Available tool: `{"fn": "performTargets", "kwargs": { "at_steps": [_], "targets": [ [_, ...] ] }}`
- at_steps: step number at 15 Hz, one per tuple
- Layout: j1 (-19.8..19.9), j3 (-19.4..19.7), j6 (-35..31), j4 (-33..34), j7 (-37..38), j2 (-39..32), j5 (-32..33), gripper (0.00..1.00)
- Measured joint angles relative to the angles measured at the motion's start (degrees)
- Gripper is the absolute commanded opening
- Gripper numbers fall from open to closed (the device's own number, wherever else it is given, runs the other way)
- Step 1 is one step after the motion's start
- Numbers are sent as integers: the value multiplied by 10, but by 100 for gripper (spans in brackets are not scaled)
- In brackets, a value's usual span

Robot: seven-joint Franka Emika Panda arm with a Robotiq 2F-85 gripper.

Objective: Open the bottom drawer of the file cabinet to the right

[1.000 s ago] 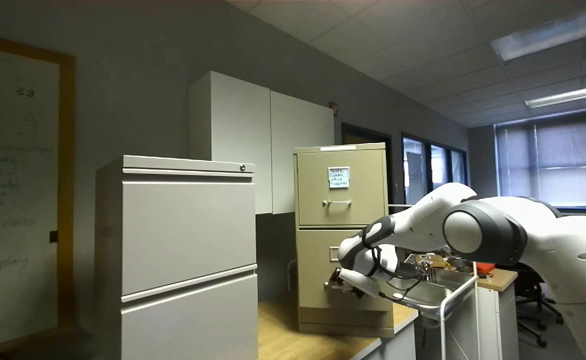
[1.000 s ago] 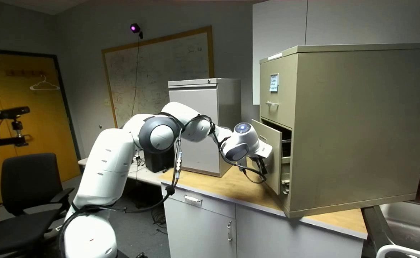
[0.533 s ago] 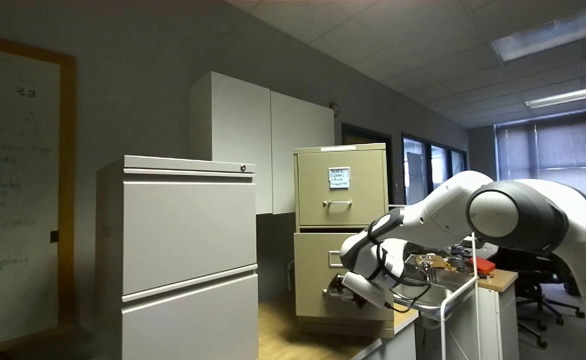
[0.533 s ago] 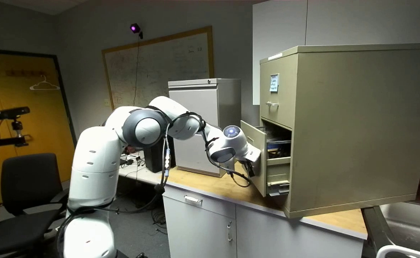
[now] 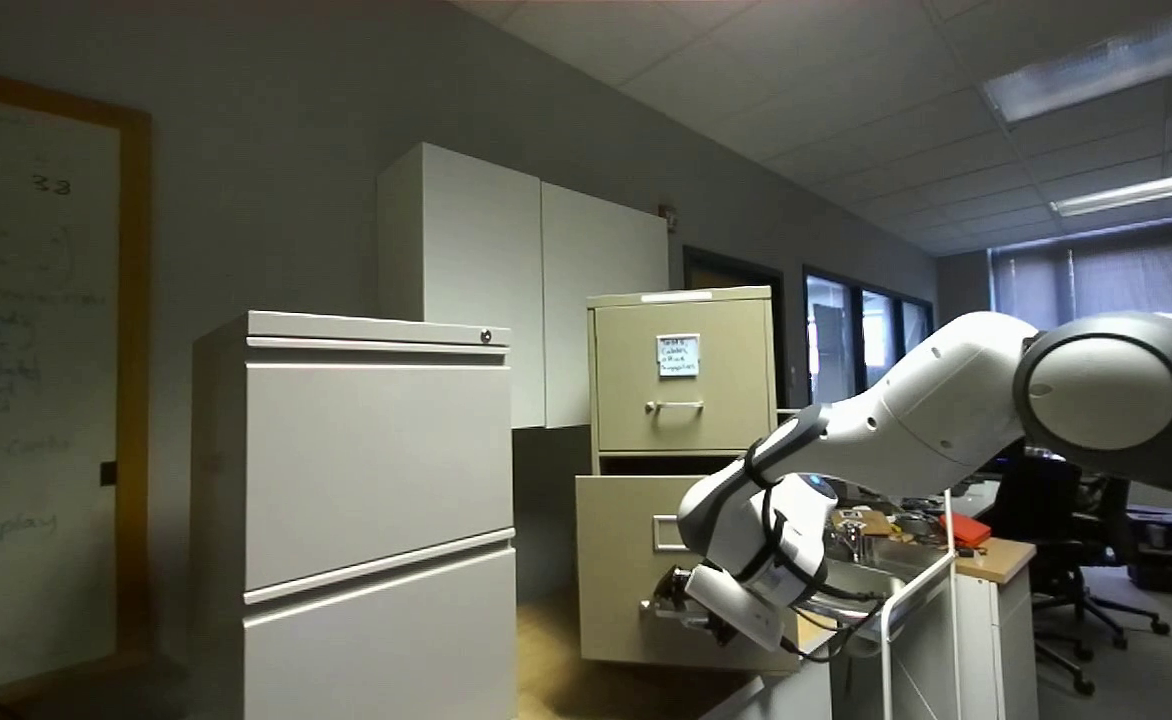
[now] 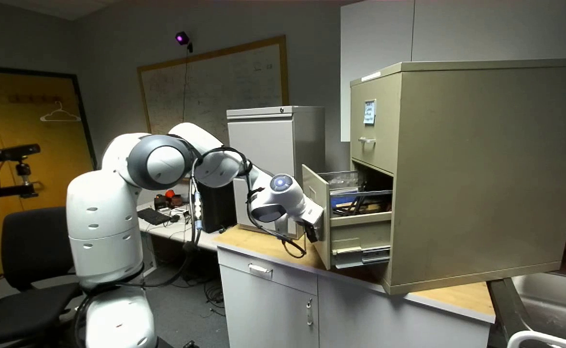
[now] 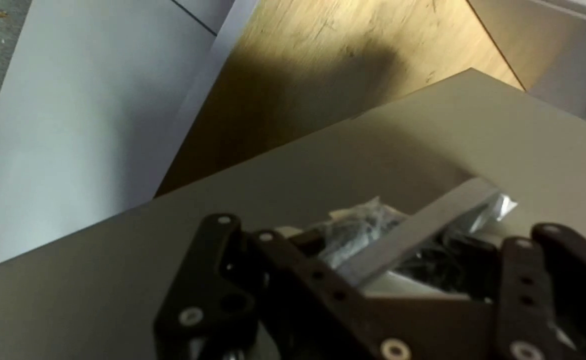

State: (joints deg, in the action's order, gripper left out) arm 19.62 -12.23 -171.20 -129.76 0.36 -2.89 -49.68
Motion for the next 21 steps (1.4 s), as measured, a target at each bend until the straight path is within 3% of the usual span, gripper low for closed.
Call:
{"fn": "performTargets", "kwargs": {
  "at_steps": [6,7,9,12,17,21],
  "targets": [
    [-36,-35,-39,-112,0,93,-66,6],
    [-45,-39,-45,-129,2,107,-75,30],
    [-60,-46,-54,-158,15,133,-82,38],
    [-86,-39,-65,-194,58,160,-54,59],
    [-30,-101,-62,-241,182,197,69,96],
    [39,-178,-38,-274,273,244,165,100]
  ]
}}
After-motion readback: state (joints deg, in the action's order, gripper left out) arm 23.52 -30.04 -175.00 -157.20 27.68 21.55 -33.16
